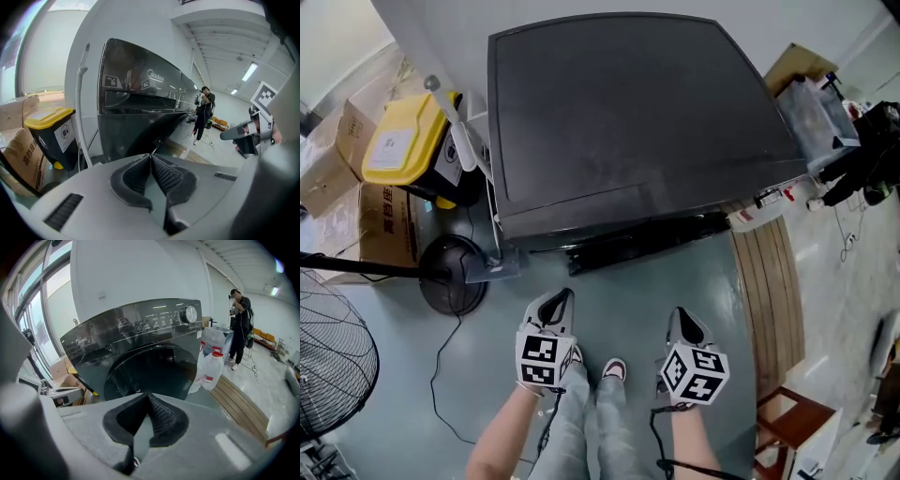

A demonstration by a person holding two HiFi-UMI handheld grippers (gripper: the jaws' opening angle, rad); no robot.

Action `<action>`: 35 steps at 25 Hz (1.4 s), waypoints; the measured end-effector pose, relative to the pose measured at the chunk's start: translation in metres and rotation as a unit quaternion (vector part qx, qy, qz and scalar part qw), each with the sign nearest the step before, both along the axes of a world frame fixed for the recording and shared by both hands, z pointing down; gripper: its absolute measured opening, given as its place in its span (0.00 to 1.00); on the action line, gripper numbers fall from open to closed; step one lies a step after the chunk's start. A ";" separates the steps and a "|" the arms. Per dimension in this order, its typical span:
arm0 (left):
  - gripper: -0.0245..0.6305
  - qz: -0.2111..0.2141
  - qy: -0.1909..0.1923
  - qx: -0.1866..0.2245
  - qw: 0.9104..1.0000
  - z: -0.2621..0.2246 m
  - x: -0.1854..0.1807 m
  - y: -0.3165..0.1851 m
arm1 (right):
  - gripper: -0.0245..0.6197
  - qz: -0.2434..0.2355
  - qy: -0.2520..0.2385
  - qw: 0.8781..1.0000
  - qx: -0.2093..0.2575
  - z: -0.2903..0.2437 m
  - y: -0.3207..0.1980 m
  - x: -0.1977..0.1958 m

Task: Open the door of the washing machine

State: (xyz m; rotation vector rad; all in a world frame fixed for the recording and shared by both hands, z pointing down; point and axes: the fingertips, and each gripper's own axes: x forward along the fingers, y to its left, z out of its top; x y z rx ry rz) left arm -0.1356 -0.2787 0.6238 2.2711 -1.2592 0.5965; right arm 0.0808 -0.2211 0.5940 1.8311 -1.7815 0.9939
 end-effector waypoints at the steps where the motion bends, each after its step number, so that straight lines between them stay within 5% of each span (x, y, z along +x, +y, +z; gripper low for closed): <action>1: 0.05 0.005 0.001 -0.001 1.000 0.002 0.001 -0.001 | 0.05 0.002 0.000 1.000 -0.002 0.001 0.000 0.001; 5: 0.05 0.024 0.001 -0.002 1.000 0.009 0.004 -0.005 | 0.05 0.010 -0.001 1.000 -0.006 0.008 0.000 0.007; 7: 0.16 0.032 -0.001 -0.002 0.999 0.013 0.006 -0.008 | 0.05 0.014 -0.002 1.000 -0.008 0.010 0.001 0.009; 18: 0.30 0.131 -0.031 0.005 0.991 0.039 0.030 -0.023 | 0.05 0.026 -0.003 1.000 -0.016 0.024 0.006 0.021; 24: 0.30 0.178 -0.068 0.005 0.982 0.060 0.038 -0.037 | 0.05 0.029 -0.004 0.999 -0.022 0.030 0.010 0.025; 35: 0.28 0.201 -0.055 0.008 0.978 0.072 0.054 -0.050 | 0.05 0.043 0.009 0.998 -0.033 0.042 0.020 0.044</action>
